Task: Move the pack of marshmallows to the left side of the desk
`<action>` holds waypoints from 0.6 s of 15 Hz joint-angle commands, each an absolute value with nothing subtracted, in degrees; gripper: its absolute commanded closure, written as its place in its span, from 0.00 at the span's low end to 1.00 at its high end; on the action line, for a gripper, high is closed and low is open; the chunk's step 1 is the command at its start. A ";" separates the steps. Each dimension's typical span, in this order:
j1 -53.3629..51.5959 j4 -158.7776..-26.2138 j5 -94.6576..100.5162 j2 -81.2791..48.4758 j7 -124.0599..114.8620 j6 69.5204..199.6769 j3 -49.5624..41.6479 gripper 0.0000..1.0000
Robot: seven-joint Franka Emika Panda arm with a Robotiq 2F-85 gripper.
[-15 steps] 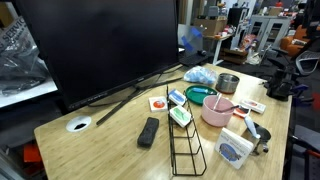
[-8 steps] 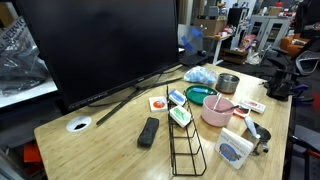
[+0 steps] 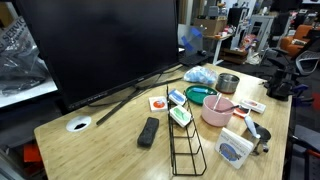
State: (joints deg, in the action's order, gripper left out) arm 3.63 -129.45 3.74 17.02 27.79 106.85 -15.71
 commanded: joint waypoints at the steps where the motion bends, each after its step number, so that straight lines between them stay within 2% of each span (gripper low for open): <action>1: 5.02 -129.48 3.36 16.13 26.73 108.09 -14.65 0.00; 9: 5.47 -129.41 3.53 14.88 24.35 109.77 -14.43 0.00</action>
